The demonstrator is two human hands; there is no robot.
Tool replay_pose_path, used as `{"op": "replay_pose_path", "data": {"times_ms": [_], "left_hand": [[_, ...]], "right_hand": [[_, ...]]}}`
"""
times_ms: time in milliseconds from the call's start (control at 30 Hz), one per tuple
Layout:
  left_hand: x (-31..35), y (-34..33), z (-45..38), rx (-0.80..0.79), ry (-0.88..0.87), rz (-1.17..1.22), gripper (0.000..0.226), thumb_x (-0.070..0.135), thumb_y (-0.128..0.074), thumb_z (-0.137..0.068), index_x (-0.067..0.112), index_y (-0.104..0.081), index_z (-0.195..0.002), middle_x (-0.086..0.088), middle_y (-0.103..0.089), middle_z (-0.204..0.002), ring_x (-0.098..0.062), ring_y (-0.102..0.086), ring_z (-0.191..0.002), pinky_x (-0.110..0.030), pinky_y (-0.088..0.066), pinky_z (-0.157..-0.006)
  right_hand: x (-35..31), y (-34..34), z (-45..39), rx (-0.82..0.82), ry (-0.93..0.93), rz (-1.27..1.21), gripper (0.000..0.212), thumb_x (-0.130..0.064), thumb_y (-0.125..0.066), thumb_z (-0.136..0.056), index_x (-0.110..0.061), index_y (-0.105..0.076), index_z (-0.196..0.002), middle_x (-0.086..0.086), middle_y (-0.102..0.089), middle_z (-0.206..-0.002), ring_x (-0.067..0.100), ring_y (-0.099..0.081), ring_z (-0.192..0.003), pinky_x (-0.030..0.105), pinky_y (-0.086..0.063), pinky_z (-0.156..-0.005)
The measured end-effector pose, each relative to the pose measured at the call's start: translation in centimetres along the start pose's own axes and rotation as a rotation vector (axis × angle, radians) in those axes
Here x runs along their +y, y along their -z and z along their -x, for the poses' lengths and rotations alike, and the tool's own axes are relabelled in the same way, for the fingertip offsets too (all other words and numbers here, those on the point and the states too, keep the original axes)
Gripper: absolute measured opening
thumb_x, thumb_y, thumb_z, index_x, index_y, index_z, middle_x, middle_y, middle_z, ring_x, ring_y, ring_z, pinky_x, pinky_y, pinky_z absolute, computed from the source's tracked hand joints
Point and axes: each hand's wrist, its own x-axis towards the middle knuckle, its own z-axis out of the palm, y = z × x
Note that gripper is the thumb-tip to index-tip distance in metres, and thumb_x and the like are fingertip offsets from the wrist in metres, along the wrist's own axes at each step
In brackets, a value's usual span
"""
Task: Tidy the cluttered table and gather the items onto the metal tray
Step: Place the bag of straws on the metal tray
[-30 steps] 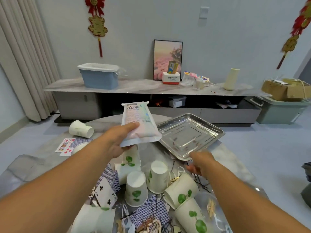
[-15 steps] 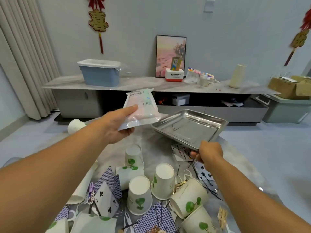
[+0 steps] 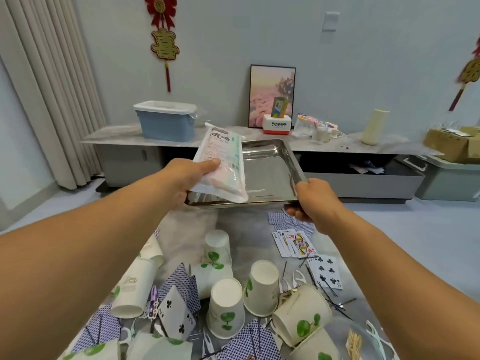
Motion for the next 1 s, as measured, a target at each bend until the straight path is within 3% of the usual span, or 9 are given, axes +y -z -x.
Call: {"op": "replay_pose_path", "data": {"times_ms": [67, 167, 267, 400, 500, 633, 733, 867, 1000], "left_hand": [[0.0, 0.2, -0.3, 0.071, -0.024, -0.039, 0.036, 0.035, -0.085, -0.081, 0.007, -0.071, -0.099, -0.008, -0.077, -0.082, -0.021, -0.072, -0.062, -0.026, -0.052, -0.048], [0.0, 0.6, -0.8, 0.140, -0.095, -0.103, 0.045, 0.038, -0.087, -0.078, 0.012, -0.066, -0.107, -0.010, -0.071, -0.109, -0.022, -0.070, -0.083, -0.031, -0.058, -0.063], [0.2, 1.1, -0.6, 0.067, 0.054, 0.041, 0.073, 0.037, -0.090, -0.071, 0.008, -0.053, -0.127, -0.008, -0.072, -0.106, -0.022, -0.073, -0.077, -0.032, -0.058, -0.052], [-0.9, 1.5, -1.5, -0.048, 0.236, 0.319, 0.044, 0.028, -0.082, -0.081, 0.008, -0.064, -0.116, -0.013, -0.078, -0.092, -0.026, -0.076, -0.073, -0.040, -0.061, -0.054], [-2.8, 1.2, -3.1, 0.036, 0.240, 0.339, 0.030, 0.023, -0.074, -0.091, 0.007, -0.062, -0.113, -0.012, -0.075, -0.097, -0.025, -0.074, -0.077, -0.040, -0.061, -0.051], [-5.1, 1.2, -5.3, 0.086, 0.247, 0.363, 0.025, 0.030, -0.065, -0.098, 0.008, -0.061, -0.107, -0.011, -0.075, -0.098, -0.024, -0.073, -0.080, -0.043, -0.063, -0.060], [-6.9, 1.5, -6.8, 0.122, 0.260, 0.330, 0.028, 0.037, -0.062, -0.099, 0.009, -0.061, -0.104, -0.011, -0.076, -0.096, -0.024, -0.073, -0.082, -0.046, -0.064, -0.066], [-9.0, 1.2, -8.7, 0.139, 0.254, 0.285, 0.029, 0.041, -0.063, -0.098, 0.013, -0.063, -0.101, -0.009, -0.077, -0.076, -0.023, -0.075, -0.062, -0.047, -0.063, -0.055], [-9.9, 0.0, -10.1, 0.142, 0.245, 0.279, 0.030, 0.044, -0.059, -0.099, 0.014, -0.062, -0.101, -0.005, -0.075, -0.069, -0.021, -0.073, -0.056, -0.044, -0.063, -0.058]], "right_hand": [[-0.1, -0.1, -0.3, -0.030, 0.021, -0.019, 0.019, -0.007, -0.035, -0.102, -0.003, -0.054, -0.100, 0.019, -0.068, -0.066, 0.015, -0.057, -0.038, 0.022, -0.043, -0.037], [-0.6, 0.0, -0.9, -0.071, 0.038, -0.054, 0.020, -0.009, -0.037, -0.101, -0.003, -0.056, -0.096, 0.016, -0.069, -0.060, 0.014, -0.056, -0.040, 0.022, -0.042, -0.036], [-1.1, 0.0, -1.6, -0.082, 0.063, -0.052, 0.021, -0.010, -0.037, -0.100, -0.005, -0.057, -0.095, 0.014, -0.070, -0.059, 0.012, -0.056, -0.039, 0.022, -0.042, -0.037], [-0.6, -0.1, -2.5, -0.149, 0.114, -0.072, 0.031, -0.027, -0.040, -0.104, -0.005, -0.063, -0.104, 0.013, -0.075, -0.071, 0.012, -0.064, -0.048, 0.023, -0.049, -0.043], [1.3, -0.1, -4.2, -0.204, 0.133, -0.106, 0.059, -0.056, -0.031, -0.106, -0.012, -0.070, -0.110, 0.010, -0.079, -0.092, 0.021, -0.076, -0.080, 0.033, -0.060, -0.069], [8.3, 0.7, -6.8, -0.094, 0.309, 0.199, 0.057, -0.056, -0.028, -0.107, -0.020, -0.065, -0.133, -0.002, -0.066, -0.133, 0.012, -0.058, -0.123, 0.038, -0.040, -0.109], [13.9, 2.1, -8.7, -0.087, 0.406, 0.436, 0.054, -0.054, -0.028, -0.107, -0.025, -0.050, -0.148, -0.003, -0.051, -0.151, 0.002, -0.042, -0.131, 0.029, -0.032, -0.112], [16.8, 3.2, -11.6, -0.083, 0.417, 0.634, 0.063, -0.058, -0.024, -0.104, -0.025, -0.035, -0.157, -0.002, -0.039, -0.161, 0.012, -0.035, -0.145, 0.045, -0.027, -0.123], [16.6, 2.2, -14.5, -0.158, 0.396, 0.712, 0.066, -0.057, -0.027, -0.105, -0.020, -0.026, -0.161, -0.001, -0.027, -0.167, 0.013, -0.022, -0.153, 0.039, -0.016, -0.126]]}}
